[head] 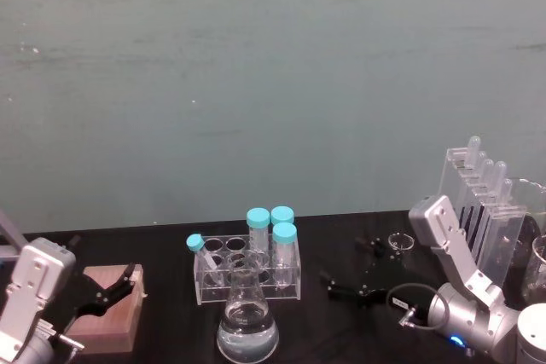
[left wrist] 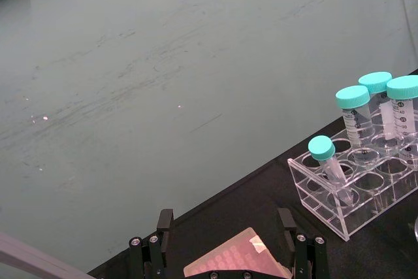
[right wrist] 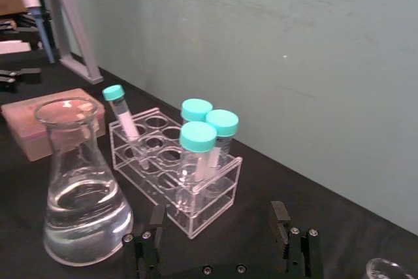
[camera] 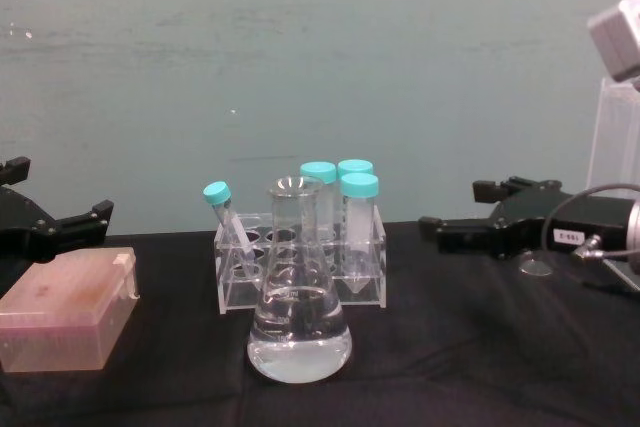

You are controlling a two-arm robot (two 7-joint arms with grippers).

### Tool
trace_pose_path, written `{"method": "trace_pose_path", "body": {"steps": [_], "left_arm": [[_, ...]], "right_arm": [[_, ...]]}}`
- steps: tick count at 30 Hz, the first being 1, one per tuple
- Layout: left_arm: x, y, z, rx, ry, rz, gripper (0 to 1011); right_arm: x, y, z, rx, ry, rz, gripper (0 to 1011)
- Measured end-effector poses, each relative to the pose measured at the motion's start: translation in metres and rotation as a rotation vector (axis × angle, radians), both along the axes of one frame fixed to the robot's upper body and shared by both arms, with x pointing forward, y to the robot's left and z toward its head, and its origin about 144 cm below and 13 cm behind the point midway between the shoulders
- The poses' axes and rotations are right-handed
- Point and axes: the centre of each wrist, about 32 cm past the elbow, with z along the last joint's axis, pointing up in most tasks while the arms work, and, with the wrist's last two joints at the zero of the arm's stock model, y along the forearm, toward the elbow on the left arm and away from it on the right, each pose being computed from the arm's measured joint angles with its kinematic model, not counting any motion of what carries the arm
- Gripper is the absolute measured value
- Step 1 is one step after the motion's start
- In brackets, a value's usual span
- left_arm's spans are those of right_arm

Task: Place the experimental apparatus aside using one hand.

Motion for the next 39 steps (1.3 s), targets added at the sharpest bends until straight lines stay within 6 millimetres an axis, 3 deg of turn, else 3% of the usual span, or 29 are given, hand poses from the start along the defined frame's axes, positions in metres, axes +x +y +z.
{"method": "trace_pose_path", "body": {"steps": [39], "left_arm": [[0.000, 0.000, 0.000, 0.000, 0.000, 0.000, 1000]], "right_arm": [[0.007, 0.020, 0.002, -0.001, 0.004, 0.209, 1000]]}}
